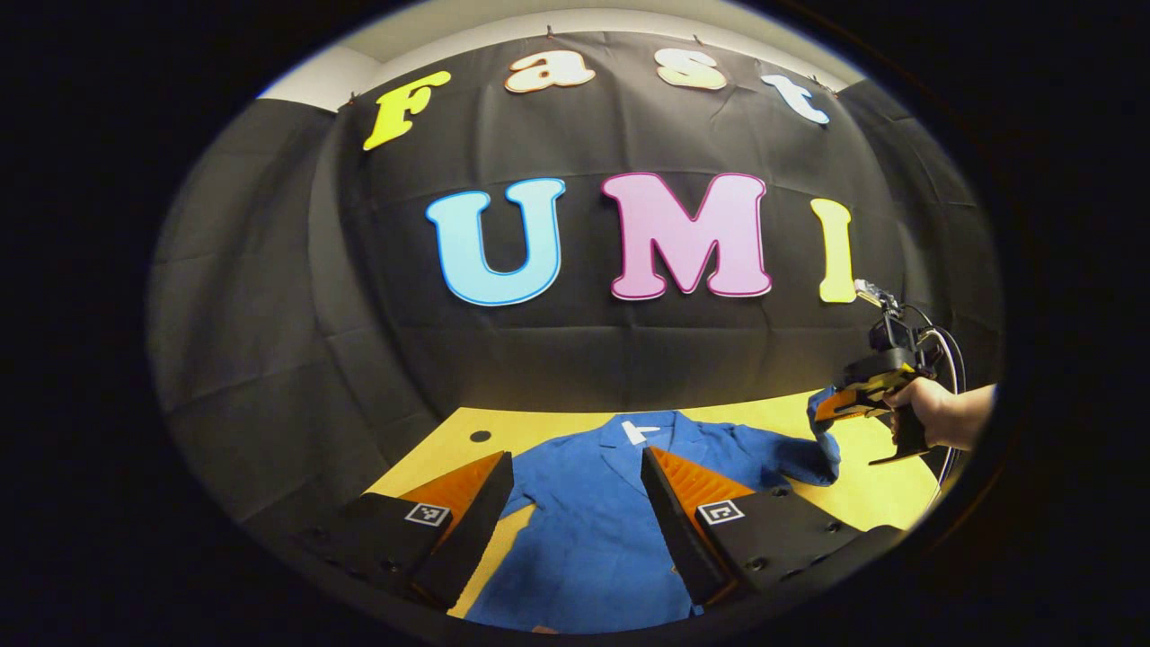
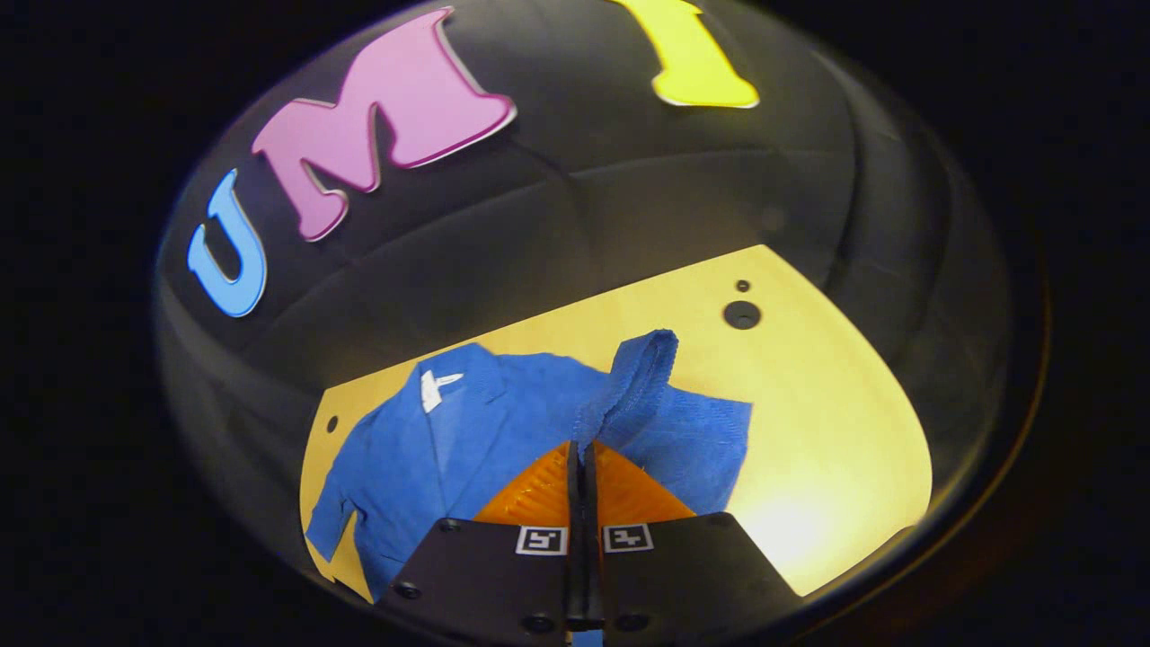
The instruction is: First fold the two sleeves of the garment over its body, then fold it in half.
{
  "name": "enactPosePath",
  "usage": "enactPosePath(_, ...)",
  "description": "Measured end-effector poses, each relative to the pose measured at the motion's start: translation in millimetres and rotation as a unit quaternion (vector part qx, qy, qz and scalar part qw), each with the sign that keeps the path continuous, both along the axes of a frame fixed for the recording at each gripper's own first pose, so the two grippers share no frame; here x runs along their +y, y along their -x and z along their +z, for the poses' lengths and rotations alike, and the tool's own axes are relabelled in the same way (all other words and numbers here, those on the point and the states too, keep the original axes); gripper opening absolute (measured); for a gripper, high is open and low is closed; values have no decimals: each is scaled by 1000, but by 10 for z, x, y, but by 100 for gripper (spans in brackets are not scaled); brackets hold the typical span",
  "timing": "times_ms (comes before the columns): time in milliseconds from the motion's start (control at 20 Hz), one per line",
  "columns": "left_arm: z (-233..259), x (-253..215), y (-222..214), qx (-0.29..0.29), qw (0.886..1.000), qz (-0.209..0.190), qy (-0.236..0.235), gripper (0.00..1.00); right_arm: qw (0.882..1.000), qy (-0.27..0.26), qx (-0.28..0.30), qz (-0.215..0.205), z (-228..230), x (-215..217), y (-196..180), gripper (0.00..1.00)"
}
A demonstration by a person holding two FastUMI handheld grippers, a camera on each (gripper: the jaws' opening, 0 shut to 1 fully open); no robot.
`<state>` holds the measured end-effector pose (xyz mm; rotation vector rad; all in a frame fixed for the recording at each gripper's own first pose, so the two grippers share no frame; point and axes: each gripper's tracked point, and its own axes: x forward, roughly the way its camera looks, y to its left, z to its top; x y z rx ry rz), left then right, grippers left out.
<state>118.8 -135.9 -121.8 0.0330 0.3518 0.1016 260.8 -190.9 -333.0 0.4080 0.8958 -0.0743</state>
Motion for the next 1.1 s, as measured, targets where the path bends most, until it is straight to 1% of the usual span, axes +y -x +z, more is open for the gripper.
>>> enactPosePath(200,-7,276,131,2,999,33,0,82,998,-32,-2,56,41,956,-172,0)
enactPosePath(300,-42,395,214,2,999,46,10,82,995,-43,-3,92,32,1485,-211,0)
enactPosePath(450,-108,623,301,4,997,68,23,82,988,-51,-5,146,-6,2230,-241,1)
enactPosePath(700,-208,972,342,3,996,90,19,82,974,-58,-12,220,-163,3375,-104,0)
enactPosePath(750,-213,1024,346,2,996,93,19,82,971,-51,-15,234,-219,3554,-62,1)
enactPosePath(850,-218,1115,356,-2,995,98,19,82,967,-21,-21,252,-347,3730,-45,1)
enactPosePath(900,-234,1153,374,-2,995,100,19,82,966,-14,-20,257,-433,3851,-26,0)
enactPosePath(950,-254,1194,396,-3,995,102,17,82,964,-24,-18,262,-459,3941,19,2)
enactPosePath(1000,-266,1249,409,-1,994,109,10,82,964,-29,-16,264,-457,3982,37,26)
enactPosePath(1100,-284,1426,431,-1,991,130,2,82,968,-36,-34,248,-395,3989,-8,75)
